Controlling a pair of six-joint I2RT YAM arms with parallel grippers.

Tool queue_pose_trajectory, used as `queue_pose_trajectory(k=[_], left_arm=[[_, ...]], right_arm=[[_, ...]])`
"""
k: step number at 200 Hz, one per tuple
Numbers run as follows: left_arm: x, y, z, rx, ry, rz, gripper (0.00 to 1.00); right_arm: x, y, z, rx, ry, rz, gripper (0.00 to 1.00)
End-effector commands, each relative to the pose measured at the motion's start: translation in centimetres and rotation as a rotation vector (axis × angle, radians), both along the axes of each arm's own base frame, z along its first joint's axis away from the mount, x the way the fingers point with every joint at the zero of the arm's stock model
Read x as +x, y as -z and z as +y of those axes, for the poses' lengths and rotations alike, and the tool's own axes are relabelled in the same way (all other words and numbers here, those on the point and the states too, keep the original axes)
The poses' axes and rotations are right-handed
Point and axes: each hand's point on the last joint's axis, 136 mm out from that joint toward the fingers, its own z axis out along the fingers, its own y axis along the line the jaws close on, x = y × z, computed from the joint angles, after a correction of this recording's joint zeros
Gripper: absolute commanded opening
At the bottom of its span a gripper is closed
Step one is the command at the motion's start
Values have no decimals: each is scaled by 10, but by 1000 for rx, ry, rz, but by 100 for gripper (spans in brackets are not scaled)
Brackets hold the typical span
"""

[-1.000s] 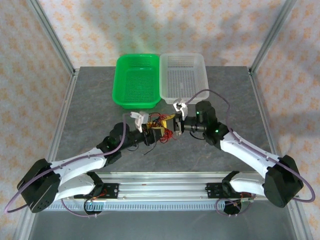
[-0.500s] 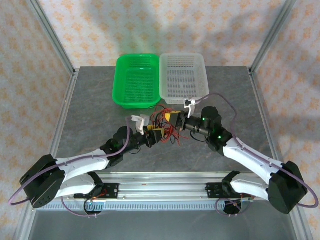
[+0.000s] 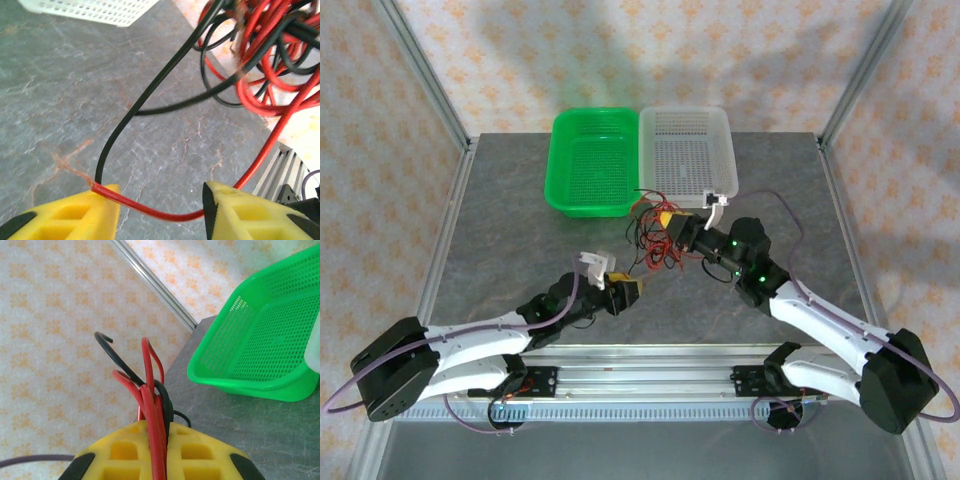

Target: Untangle the cables

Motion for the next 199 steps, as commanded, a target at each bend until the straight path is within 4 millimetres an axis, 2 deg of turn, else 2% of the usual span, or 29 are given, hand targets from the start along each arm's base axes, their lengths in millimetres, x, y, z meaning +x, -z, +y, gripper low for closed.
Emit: queue_pose_trajectory(k=[1, 14, 33, 51, 65, 91, 111, 150, 181, 199], left_arm=[[1, -1, 10, 15, -57, 21, 55], [8, -22, 14, 20, -98, -1, 61], [15, -54, 17, 65, -130, -15, 64], [16, -84, 11, 87, -96, -54, 67], [14, -97, 3, 80, -50, -64, 68], [12, -100, -15, 75, 29, -77, 69], [19, -92, -22, 116, 37, -94, 71], [45, -89, -24, 200, 10, -159, 72], [58, -104, -26, 131, 20, -213, 72], [59, -104, -27, 92, 31, -230, 70]], right_arm=[[4, -38, -9, 91, 55, -91, 0], [4, -34, -10, 73, 58, -87, 0], [3, -27, -9, 24, 50, -102, 0], [-5, -25, -5, -15, 6, -150, 0], [-10, -24, -1, -32, -35, -177, 0], [-21, -28, 10, -27, -136, -213, 0], [-32, -34, 19, -19, -227, -239, 0], [-48, -46, 27, 3, -332, -277, 0], [-53, -52, 27, 36, -350, -274, 0], [-52, -54, 25, 67, -336, -260, 0]])
